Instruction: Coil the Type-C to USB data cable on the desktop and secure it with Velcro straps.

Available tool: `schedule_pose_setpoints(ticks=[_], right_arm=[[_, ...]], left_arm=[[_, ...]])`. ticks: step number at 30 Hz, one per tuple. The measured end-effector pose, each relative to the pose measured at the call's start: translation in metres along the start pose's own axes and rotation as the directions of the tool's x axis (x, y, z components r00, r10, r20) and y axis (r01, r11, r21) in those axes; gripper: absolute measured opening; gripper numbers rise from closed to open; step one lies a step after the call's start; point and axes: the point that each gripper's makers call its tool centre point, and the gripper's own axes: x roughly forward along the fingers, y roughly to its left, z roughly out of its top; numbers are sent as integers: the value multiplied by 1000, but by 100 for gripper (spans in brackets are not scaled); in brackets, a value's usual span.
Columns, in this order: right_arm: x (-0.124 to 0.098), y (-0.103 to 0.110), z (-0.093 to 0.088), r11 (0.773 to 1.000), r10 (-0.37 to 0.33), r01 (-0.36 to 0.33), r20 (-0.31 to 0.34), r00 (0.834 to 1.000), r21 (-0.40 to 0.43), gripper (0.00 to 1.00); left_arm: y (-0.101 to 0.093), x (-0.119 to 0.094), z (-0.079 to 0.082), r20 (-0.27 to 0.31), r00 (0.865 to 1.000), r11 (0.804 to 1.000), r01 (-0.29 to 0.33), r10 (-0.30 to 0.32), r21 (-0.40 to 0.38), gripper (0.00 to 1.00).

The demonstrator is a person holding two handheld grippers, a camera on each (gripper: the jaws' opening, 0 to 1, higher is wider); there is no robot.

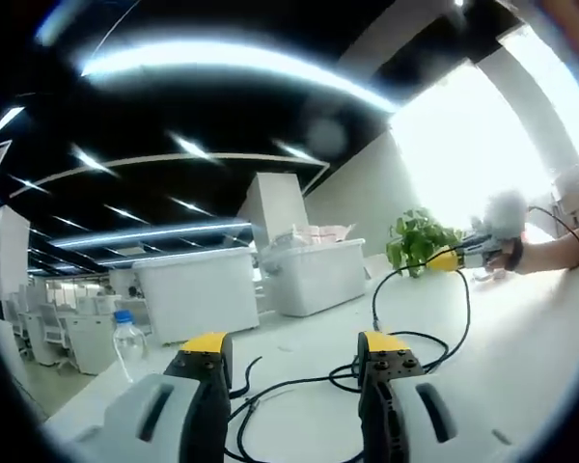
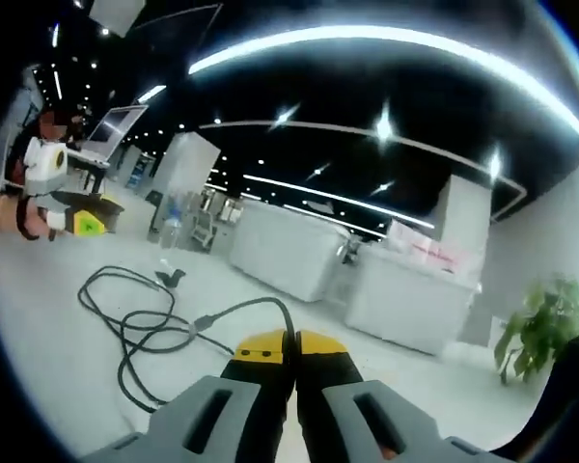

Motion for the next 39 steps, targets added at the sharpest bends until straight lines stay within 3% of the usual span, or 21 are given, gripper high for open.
schedule_pose_setpoints(ticks=[5, 11, 18, 21, 26, 29, 33, 35, 39], right_arm=[[-6, 26, 23, 998, 55, -52, 66, 996, -43, 1], [-14, 64, 44, 987, 155, -149, 117, 981, -60, 1], [-21, 100, 51, 964, 266, -261, 138, 954, -49, 1], [-23, 114, 50, 946, 320, -323, 141, 937, -2, 1], [-25, 127, 47, 919, 380, -390, 142, 914, 57, 1], [-26, 131, 46, 899, 407, -424, 151, 901, 105, 1], [-27, 133, 44, 893, 416, -434, 150, 897, 117, 1], [-27, 134, 44, 892, 419, -437, 150, 896, 118, 1], [-28, 135, 44, 882, 431, -451, 158, 889, 133, 1]], left_arm=[[-22, 2, 4, 18, 996, 996, 92, -92, 3, 52], [-40, 2, 4, 20, 988, 986, 154, -155, 60, 51], [-52, 4, 1, 12, 978, 975, 208, -210, 72, 46], [-56, 5, -3, 1, 975, 972, 223, -224, 71, 44], [-62, 4, -5, -1, 965, 964, 263, -263, 40, 33], [-63, 5, -9, -17, 963, 963, 268, -267, 42, 31], [-64, 5, -12, -28, 962, 961, 274, -273, 46, 27], [-64, 4, -12, -29, 962, 960, 274, -273, 62, 16], [-65, 4, -11, -28, 960, 958, 279, -278, 71, 15]])
